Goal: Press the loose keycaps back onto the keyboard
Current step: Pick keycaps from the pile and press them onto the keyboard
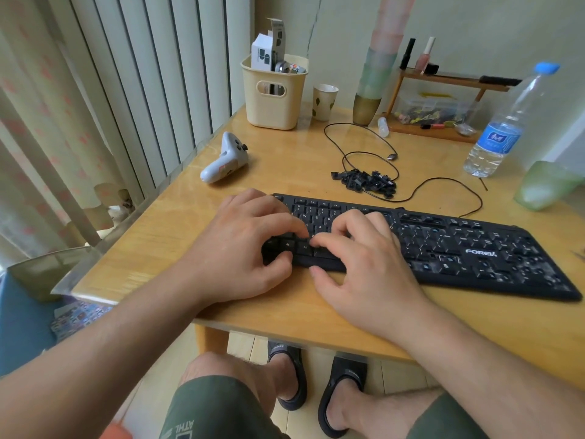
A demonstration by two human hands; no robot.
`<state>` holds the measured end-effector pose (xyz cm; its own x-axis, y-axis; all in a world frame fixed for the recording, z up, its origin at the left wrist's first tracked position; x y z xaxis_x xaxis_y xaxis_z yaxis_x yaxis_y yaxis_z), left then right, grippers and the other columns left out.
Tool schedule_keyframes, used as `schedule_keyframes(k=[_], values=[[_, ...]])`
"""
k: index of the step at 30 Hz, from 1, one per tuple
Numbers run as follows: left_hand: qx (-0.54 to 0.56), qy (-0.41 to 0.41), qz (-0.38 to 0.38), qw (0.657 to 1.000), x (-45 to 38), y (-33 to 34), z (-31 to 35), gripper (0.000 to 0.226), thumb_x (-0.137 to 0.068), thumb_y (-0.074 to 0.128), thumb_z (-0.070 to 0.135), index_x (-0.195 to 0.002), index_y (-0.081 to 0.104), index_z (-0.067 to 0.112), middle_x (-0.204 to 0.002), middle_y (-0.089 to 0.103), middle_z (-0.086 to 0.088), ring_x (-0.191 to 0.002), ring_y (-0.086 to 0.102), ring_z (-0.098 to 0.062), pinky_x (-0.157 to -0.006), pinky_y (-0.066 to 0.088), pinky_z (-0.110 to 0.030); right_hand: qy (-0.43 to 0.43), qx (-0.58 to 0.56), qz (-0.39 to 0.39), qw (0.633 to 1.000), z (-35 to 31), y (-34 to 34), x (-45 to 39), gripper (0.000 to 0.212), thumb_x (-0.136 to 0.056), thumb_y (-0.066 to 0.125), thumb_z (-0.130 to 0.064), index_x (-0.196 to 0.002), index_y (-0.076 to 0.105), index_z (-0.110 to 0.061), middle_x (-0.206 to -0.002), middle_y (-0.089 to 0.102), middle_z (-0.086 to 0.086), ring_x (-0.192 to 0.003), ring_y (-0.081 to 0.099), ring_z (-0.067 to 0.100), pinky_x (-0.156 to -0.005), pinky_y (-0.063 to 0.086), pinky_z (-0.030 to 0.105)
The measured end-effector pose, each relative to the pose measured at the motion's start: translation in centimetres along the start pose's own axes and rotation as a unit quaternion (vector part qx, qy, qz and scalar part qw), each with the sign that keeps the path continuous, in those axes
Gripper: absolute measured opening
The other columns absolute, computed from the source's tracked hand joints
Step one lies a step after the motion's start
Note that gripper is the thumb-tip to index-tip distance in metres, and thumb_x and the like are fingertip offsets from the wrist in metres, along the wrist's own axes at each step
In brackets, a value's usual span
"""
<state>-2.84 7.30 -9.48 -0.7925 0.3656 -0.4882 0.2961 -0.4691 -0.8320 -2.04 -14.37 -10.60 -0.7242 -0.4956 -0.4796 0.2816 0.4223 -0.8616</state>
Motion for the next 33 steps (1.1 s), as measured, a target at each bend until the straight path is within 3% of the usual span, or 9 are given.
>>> schedule_keyframes(k=[4, 8, 11, 14, 19, 22, 26, 30, 33], values=[[-0.003, 0.007, -0.011, 1.0, 0.0, 0.0, 0.0, 0.035, -0.083, 0.064, 0.04, -0.117, 0.071, 0.038, -0.108, 0.06, 0.013, -0.108, 0.051, -0.017, -0.093, 0.044, -0.046, 0.009, -0.011, 0.014, 1.0, 0.1, -0.1, 0.1, 0.033, -0.086, 0.067, -0.041, -0.115, 0.072, -0.028, -0.104, 0.044, -0.008, -0.101, 0.042, 0.019, -0.085, 0.047, 0.047], [-0.015, 0.027, -0.02, 0.999, 0.0, 0.2, 0.0, 0.021, -0.086, 0.065, 0.043, -0.103, 0.076, 0.04, -0.109, 0.059, 0.012, -0.108, 0.053, -0.019, -0.09, 0.045, -0.049, 0.021, -0.034, 0.043, 0.998, 0.3, -0.3, 0.1, 0.044, -0.085, 0.068, -0.037, -0.127, 0.066, -0.025, -0.108, 0.048, -0.006, -0.104, 0.046, 0.021, -0.087, 0.048, 0.048], [-0.035, 0.032, -0.023, 0.999, 0.0, 0.3, 0.3, 0.029, -0.086, 0.066, 0.042, -0.113, 0.072, 0.036, -0.112, 0.059, 0.009, -0.107, 0.053, -0.02, -0.088, 0.044, -0.047, 0.024, -0.047, 0.056, 0.997, 0.2, -0.3, 0.2, 0.04, -0.085, 0.067, -0.035, -0.124, 0.068, -0.026, -0.107, 0.049, -0.007, -0.103, 0.047, 0.021, -0.085, 0.048, 0.049], [-0.032, 0.049, -0.029, 0.998, -0.2, 0.2, 0.3, 0.022, -0.087, 0.067, 0.042, -0.107, 0.077, 0.038, -0.11, 0.058, 0.011, -0.106, 0.053, -0.018, -0.087, 0.044, -0.045, 0.04, -0.086, 0.076, 0.993, 0.5, -0.4, -0.1, 0.035, -0.085, 0.067, -0.031, -0.119, 0.071, -0.028, -0.106, 0.05, -0.009, -0.103, 0.048, 0.019, -0.088, 0.048, 0.047], [-0.002, 0.031, -0.045, 0.998, -1.8, -0.4, -0.2, 0.015, -0.09, 0.063, 0.052, -0.098, 0.073, 0.044, -0.105, 0.055, 0.023, -0.108, 0.051, -0.007, -0.094, 0.045, -0.039, 0.11, -0.212, 0.005, 0.971, 2.8, -2.0, -1.8, 0.017, -0.089, 0.07, -0.028, -0.103, 0.074, -0.037, -0.095, 0.058, -0.019, -0.094, 0.056, 0.006, -0.087, 0.05, 0.032], [-0.006, 0.017, -0.057, 0.998, -5.6, -1.1, 0.2, 0.019, -0.092, 0.057, 0.054, -0.097, 0.073, 0.045, -0.104, 0.059, 0.026, -0.105, 0.053, -0.004, -0.092, 0.045, -0.031, 0.105, -0.132, -0.057, 0.984, 5.7, -4.6, -4.5, 0.018, -0.095, 0.063, -0.026, -0.103, 0.075, -0.035, -0.091, 0.059, -0.019, -0.083, 0.057, 0.002, -0.076, 0.049, 0.025], [0.004, 0.01, -0.104, 0.995, -12.8, 0.6, 2.3, 0.016, -0.098, 0.062, 0.042, -0.107, 0.074, 0.043, -0.108, 0.064, 0.023, -0.1, 0.058, 0.003, -0.085, 0.047, -0.02, 0.19, -0.027, -0.093, 0.977, 12.8, -7.9, -7.6, 0.022, -0.1, 0.055, -0.026, -0.101, 0.073, -0.04, -0.094, 0.065, -0.023, -0.074, 0.066, 0.007, -0.073, 0.057, 0.031], [-0.008, 0.029, -0.205, 0.978, -19.1, 5.6, 4.6, 0.034, -0.098, 0.061, 0.025, -0.126, 0.069, 0.043, -0.117, 0.064, 0.012, -0.099, 0.059, -0.003, -0.092, 0.049, -0.027, 0.265, -0.04, -0.011, 0.963, 17.5, -7.8, -6.4, 0.025, -0.1, 0.056, -0.022, -0.1, 0.075, -0.04, -0.095, 0.071, -0.012, -0.077, 0.066, 0.011, -0.074, 0.057, 0.033], [-0.037, 0.041, -0.278, 0.959, -21.8, 8.6, 6.0, 0.044, -0.098, 0.059, 0.017, -0.131, 0.065, 0.044, -0.118, 0.066, 0.007, -0.106, 0.058, -0.011, -0.099, 0.05, -0.035, 0.268, -0.048, -0.028, 0.962, 18.2, -7.1, -5.5, 0.026, -0.099, 0.056, -0.025, -0.098, 0.074, -0.043, -0.086, 0.069, -0.014, -0.074, 0.065, 0.011, -0.076, 0.057, 0.034]])
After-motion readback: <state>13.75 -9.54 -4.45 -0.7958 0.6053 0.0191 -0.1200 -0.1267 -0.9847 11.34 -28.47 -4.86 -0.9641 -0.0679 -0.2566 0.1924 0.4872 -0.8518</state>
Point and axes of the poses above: each hand's wrist, its own x-axis away from the middle knuckle, its own y-axis out of the palm, z = x × y, the point moved 1 cm from there along -x, towards the middle knuckle
